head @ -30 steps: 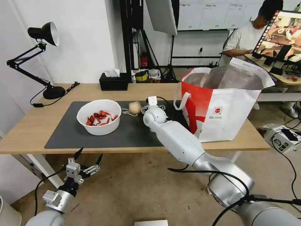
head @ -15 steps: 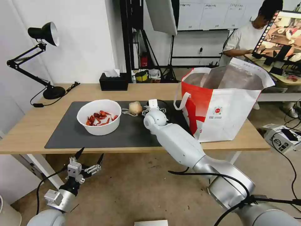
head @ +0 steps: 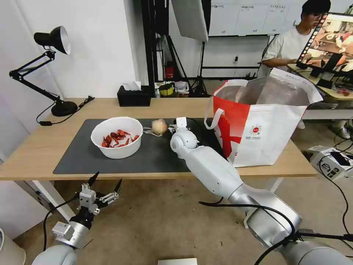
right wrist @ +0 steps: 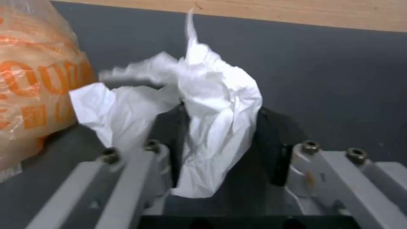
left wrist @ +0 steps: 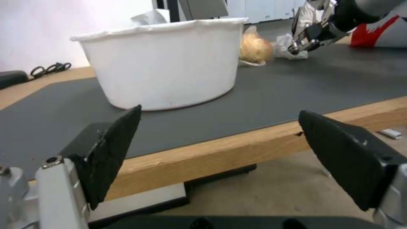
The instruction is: Pick up the trash from the table and place it into the takeout bag.
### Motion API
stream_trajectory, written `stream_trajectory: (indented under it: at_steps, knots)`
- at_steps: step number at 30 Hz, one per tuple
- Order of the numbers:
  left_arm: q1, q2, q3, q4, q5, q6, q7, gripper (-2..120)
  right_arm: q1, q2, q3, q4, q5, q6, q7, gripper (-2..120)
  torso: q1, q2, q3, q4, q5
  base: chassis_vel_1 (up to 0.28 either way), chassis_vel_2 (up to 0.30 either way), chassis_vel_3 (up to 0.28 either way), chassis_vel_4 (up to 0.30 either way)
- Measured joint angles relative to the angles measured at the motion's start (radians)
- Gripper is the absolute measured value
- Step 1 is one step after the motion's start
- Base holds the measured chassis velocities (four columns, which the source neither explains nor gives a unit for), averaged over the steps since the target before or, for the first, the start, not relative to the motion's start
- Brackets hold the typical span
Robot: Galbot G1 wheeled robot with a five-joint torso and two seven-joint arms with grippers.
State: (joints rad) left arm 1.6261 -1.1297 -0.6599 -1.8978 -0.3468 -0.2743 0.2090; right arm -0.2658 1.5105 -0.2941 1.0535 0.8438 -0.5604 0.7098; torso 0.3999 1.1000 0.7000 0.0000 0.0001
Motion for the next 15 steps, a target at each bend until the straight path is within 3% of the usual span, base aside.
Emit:
stream_trajectory:
  at_steps: [8,10,15]
  knots:
    - [0.003,-0.002,-0.003,-0.003,0.000,-0.002,0.000,100,-0.001,-0.014,0.000,0.017,0.020,-0.001,0.008,14,0.000,0.000,0.000,-0.0003,-0.0002,0.000,0.000,0.000,0.000]
    - [0.004,-0.004,-0.004,-0.004,0.000,-0.003,0.000,100,-0.008,-0.028,0.004,0.039,0.027,0.002,0.006,0,0.000,0.000,0.000,-0.0003,-0.0002,0.000,0.000,0.000,0.000]
    - [0.005,-0.005,-0.004,-0.006,0.000,-0.004,0.000,100,-0.020,-0.063,0.003,0.102,0.040,0.018,-0.005,0,0.000,0.000,0.000,0.0000,-0.0002,0.000,0.000,0.000,0.000]
